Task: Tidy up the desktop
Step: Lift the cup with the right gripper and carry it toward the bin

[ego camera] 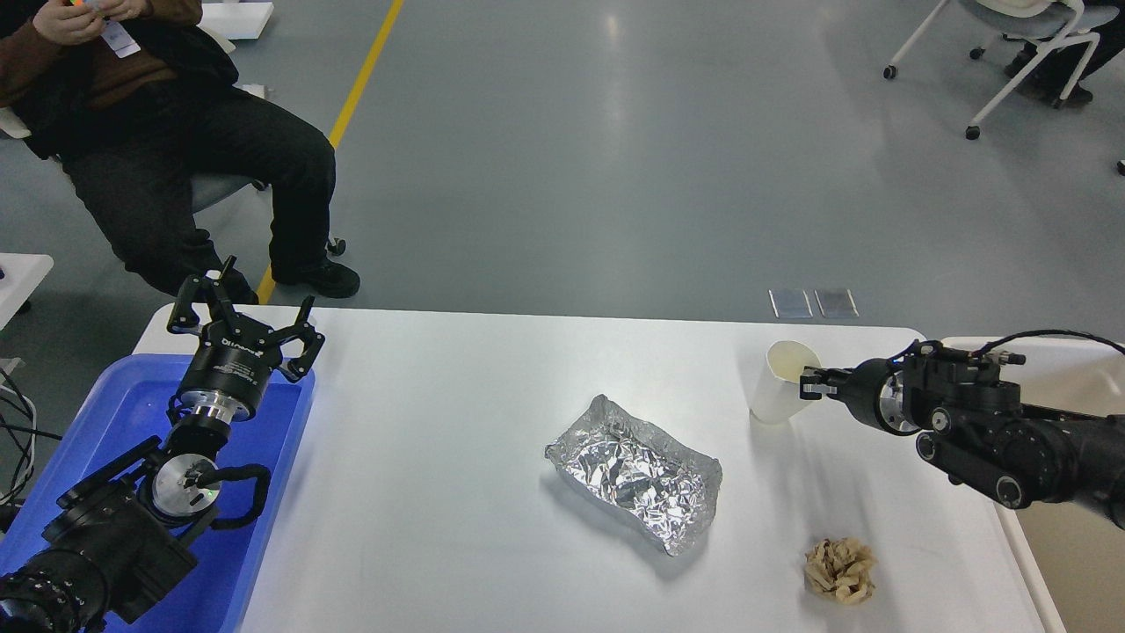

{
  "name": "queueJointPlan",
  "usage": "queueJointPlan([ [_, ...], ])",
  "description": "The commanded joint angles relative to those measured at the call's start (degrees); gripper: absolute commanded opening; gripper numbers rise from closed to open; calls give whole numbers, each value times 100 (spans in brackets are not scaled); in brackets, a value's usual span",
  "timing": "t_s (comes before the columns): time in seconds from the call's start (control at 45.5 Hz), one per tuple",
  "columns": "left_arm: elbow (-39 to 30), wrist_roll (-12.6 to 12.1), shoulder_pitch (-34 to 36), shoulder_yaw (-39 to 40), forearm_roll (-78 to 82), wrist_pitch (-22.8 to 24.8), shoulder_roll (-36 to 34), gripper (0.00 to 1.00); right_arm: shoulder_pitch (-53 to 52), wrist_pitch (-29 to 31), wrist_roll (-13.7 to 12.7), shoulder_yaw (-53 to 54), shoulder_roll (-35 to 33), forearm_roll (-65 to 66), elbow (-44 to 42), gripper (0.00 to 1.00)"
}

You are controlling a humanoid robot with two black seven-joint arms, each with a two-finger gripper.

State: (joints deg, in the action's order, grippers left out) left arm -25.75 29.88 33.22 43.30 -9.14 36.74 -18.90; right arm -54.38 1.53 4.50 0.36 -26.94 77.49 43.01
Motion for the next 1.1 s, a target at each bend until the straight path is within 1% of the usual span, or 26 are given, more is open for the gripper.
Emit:
queueJointPlan([
  [0.0,0,0,0,-6,0,8,0,100,-582,321,16,-45,-698,-533,664,0],
  [0.198,0,0,0,3,0,8,0,100,-1206,760,16,-54,-1638,-630,1542,0],
  [0.374,0,0,0,3,0,17,0,100,-1839,1086,-46,-63,-2552,-929,2483,0],
  [0.484,0,0,-9,3,0,17,0,100,-2077,1209,-46,-63,-2887,-973,2721,0],
  [0.637,0,0,0,3,0,17,0,100,-2112,1218,-37,-45,-3177,-1034,2660,0],
  [0.791,0,0,-9,3,0,17,0,100,-2095,1201,-11,-45,-3555,-1578,2537,0],
  [0.945,0,0,-9,3,0,17,0,100,-1937,1148,-2,-45,-3731,-2369,1738,0],
  [1.077,0,0,-9,3,0,17,0,100,-1401,1165,68,-45,-3819,-3423,903,0],
])
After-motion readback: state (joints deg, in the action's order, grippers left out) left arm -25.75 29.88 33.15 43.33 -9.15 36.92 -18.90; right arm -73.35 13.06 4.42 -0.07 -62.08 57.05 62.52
